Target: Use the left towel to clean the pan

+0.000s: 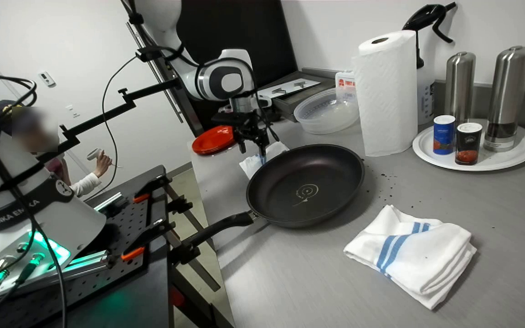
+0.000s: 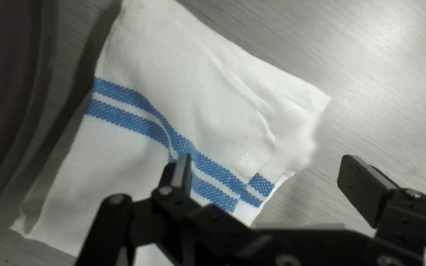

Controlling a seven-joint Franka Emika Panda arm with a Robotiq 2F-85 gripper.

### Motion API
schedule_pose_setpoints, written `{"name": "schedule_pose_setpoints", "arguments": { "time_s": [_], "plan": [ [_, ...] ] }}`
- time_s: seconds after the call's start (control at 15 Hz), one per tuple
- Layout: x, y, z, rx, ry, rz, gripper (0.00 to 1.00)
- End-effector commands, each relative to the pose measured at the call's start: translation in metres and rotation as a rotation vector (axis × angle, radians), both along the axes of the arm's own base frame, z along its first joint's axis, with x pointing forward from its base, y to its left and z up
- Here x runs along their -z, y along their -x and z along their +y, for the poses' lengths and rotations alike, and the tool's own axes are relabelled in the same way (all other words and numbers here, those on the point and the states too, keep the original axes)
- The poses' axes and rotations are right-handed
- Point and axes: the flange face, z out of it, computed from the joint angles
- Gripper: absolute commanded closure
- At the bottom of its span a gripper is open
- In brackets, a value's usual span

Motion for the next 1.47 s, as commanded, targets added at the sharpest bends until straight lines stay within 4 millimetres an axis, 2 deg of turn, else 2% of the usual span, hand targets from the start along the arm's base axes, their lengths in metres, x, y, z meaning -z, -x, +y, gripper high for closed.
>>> {"name": "schedule_pose_setpoints", "arguments": {
  "time_s": [0.0, 0.27, 0.47, 0.73, 1.13, 1.4],
  "plan": [
    [-0.001, 0.019, 0.016, -0.059, 0.068, -0.074, 0.00],
    [0.003, 0.027, 0.033, -0.100, 0.115, -0.133, 0.00],
    [0.004, 0.028, 0.038, -0.106, 0.147, -0.156, 0.00],
    [0.008, 0.026, 0.035, -0.102, 0.180, -0.174, 0.00],
    [0.017, 0.022, 0.020, -0.071, 0.204, -0.159, 0.00],
    [0.022, 0.025, 0.019, -0.055, 0.205, -0.143, 0.00]
  ]
}}
